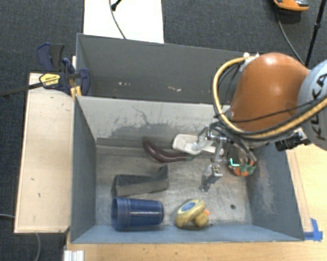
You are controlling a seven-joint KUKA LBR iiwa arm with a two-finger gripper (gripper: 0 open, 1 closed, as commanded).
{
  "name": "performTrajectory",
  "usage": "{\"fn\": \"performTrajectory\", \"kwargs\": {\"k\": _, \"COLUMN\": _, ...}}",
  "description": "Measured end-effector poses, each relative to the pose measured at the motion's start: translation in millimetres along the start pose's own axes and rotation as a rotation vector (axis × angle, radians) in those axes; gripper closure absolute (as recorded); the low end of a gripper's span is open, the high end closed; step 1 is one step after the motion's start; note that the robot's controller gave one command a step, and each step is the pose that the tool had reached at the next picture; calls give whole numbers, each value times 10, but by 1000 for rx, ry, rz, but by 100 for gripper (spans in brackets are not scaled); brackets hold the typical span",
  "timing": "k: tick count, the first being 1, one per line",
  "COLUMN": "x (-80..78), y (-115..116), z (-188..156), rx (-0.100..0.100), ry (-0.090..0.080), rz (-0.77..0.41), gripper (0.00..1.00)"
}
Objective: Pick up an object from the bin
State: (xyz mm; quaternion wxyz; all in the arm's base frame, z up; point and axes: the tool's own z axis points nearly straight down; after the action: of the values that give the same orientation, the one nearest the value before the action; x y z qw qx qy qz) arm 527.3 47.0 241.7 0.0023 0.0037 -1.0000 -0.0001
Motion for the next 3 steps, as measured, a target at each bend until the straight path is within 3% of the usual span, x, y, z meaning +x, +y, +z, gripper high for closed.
{"fn": "performTrajectory", "kwargs": {"k": 1, "x": -14, "y": -3, "z": -38, "rx": -1, "ry": -8, "rz": 2, "gripper": 0}}
{"fn": "performTrajectory", "kwargs": {"k": 2, "x": 89, "y": 0, "z": 275, "rx": 0, "ry": -13, "rz": -68, "gripper": 0}}
{"fn": "performTrajectory", "kwargs": {"k": 3, "x": 321, "y": -248, "z": 823, "rx": -1, "ry": -10, "rz": -56, "gripper": 0}}
